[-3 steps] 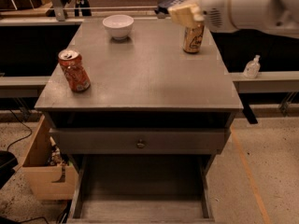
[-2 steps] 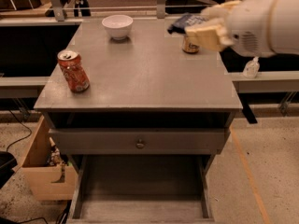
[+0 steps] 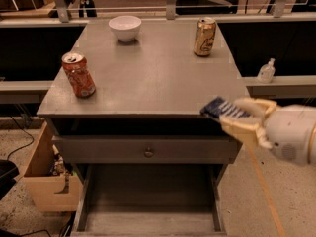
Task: Place rxbar blueberry into middle drawer
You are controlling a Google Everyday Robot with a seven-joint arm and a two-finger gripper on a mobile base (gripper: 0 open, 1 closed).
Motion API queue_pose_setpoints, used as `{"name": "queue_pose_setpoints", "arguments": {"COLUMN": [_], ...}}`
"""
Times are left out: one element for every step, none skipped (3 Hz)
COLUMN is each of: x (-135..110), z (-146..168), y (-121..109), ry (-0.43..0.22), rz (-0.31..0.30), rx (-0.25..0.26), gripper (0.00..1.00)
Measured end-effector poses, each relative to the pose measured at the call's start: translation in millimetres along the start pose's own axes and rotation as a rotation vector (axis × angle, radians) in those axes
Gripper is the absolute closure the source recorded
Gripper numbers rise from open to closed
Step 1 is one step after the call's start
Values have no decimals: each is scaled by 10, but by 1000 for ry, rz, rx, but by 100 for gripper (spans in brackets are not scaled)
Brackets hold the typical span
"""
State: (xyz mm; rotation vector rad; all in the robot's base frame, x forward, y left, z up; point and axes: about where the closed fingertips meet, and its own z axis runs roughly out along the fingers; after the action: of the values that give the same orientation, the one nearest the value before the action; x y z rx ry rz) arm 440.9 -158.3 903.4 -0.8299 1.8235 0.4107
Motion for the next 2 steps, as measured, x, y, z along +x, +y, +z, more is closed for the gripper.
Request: {"name": "queue_pose_setpoints", "arguments": {"x": [732, 1327], "z": [279, 520], "y": [5, 64], "ry": [-64, -104], "rz": [125, 193], "rx": [-63, -111], "gripper": [100, 100]}}
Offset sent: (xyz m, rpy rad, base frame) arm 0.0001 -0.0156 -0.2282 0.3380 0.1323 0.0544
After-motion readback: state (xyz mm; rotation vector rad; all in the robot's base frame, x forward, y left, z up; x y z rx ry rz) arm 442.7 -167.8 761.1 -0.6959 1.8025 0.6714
